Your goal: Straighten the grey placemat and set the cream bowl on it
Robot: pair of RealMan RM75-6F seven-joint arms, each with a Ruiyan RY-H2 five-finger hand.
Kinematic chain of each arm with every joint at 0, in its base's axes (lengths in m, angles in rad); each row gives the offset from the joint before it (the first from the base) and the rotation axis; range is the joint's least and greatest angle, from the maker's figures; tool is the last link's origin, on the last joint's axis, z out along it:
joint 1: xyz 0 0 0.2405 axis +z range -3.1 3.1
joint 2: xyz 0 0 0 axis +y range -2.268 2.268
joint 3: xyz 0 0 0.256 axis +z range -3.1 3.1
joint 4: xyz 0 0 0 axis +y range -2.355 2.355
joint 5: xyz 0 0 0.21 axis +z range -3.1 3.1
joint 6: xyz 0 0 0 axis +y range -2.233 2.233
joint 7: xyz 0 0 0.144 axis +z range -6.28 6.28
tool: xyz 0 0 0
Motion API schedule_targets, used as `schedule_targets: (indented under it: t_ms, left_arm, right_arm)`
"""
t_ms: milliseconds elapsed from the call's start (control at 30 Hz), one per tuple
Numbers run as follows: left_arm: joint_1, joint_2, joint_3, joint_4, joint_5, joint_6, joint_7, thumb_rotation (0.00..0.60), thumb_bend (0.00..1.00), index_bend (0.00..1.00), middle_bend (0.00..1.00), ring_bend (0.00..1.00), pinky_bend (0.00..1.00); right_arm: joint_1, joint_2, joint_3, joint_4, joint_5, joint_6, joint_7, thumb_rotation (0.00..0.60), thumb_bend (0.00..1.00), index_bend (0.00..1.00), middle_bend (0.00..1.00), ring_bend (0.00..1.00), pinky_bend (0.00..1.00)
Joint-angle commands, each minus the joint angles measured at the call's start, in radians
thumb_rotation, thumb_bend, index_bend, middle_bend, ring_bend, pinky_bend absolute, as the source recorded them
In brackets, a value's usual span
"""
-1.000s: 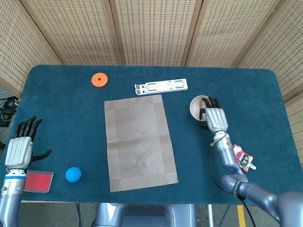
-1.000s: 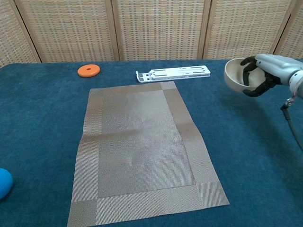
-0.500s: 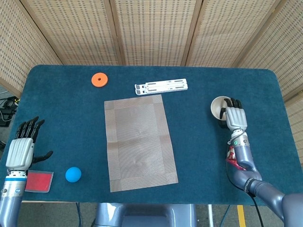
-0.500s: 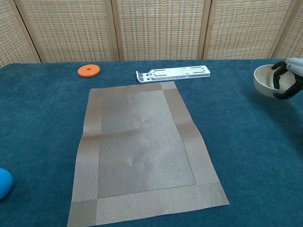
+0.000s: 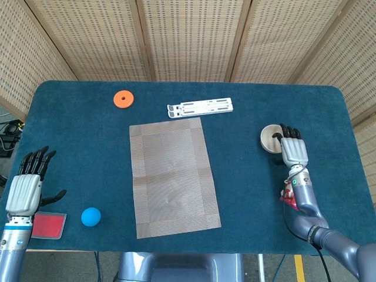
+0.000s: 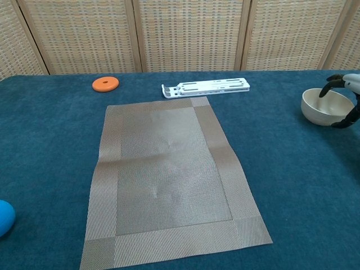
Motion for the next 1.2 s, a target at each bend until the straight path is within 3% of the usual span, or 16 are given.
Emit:
schedule_targets:
  t_ms: [33, 100, 167, 333, 467, 733, 933, 1200]
  left_arm:
    - [0.005, 0.006, 0.001, -0.006, 0.009, 0.01, -0.003, 0.6, 0.14, 0.09, 0.0, 0.0, 0.0]
    - [0.009, 0.012, 0.002, -0.012, 0.017, 0.019, -0.008, 0.6, 0.14, 0.09, 0.0, 0.0, 0.0]
    - [0.01, 0.014, 0.003, -0.014, 0.019, 0.019, -0.011, 0.6, 0.14, 0.08, 0.0, 0.0, 0.0]
    - [0.011, 0.016, 0.007, -0.019, 0.026, 0.015, -0.021, 0.6, 0.14, 0.08, 0.0, 0.0, 0.0]
    - [0.013, 0.019, 0.01, -0.021, 0.038, 0.02, -0.029, 0.6, 0.14, 0.08, 0.0, 0.0, 0.0]
    - [0.016, 0.025, 0.005, -0.016, 0.044, 0.025, -0.057, 0.6, 0.14, 0.08, 0.0, 0.0, 0.0]
    - [0.022, 0.035, 0.002, -0.018, 0.052, 0.039, -0.08, 0.6, 0.14, 0.08, 0.0, 0.0, 0.0]
    - [0.022, 0.037, 0.0, -0.012, 0.062, 0.042, -0.101, 0.6, 0.14, 0.08, 0.0, 0.0, 0.0]
  right_arm:
    - [-0.034, 0.05, -0.005, -0.102, -0.047, 0.086, 0.018, 0.6, 0.3, 0.21, 0.0, 0.0, 0.0]
    - [-0.068, 0.099, -0.016, -0.236, -0.141, 0.208, 0.063, 0.6, 0.26, 0.19, 0.0, 0.0, 0.0]
    - [-0.089, 0.134, -0.034, -0.32, -0.2, 0.264, 0.083, 0.6, 0.24, 0.17, 0.0, 0.0, 0.0]
    - [-0.092, 0.192, -0.097, -0.514, -0.374, 0.329, 0.129, 0.6, 0.19, 0.12, 0.0, 0.0, 0.0]
    - [-0.079, 0.179, -0.128, -0.598, -0.448, 0.341, 0.127, 0.6, 0.16, 0.1, 0.0, 0.0, 0.0]
    - [-0.053, 0.093, -0.168, -0.678, -0.504, 0.321, 0.073, 0.6, 0.14, 0.09, 0.0, 0.0, 0.0]
    - [-0.026, 0.035, -0.203, -0.648, -0.508, 0.254, 0.067, 0.6, 0.13, 0.08, 0.0, 0.0, 0.0]
    - [-0.022, 0.021, -0.287, -0.595, -0.569, 0.224, 0.171, 0.6, 0.12, 0.06, 0.0, 0.0, 0.0]
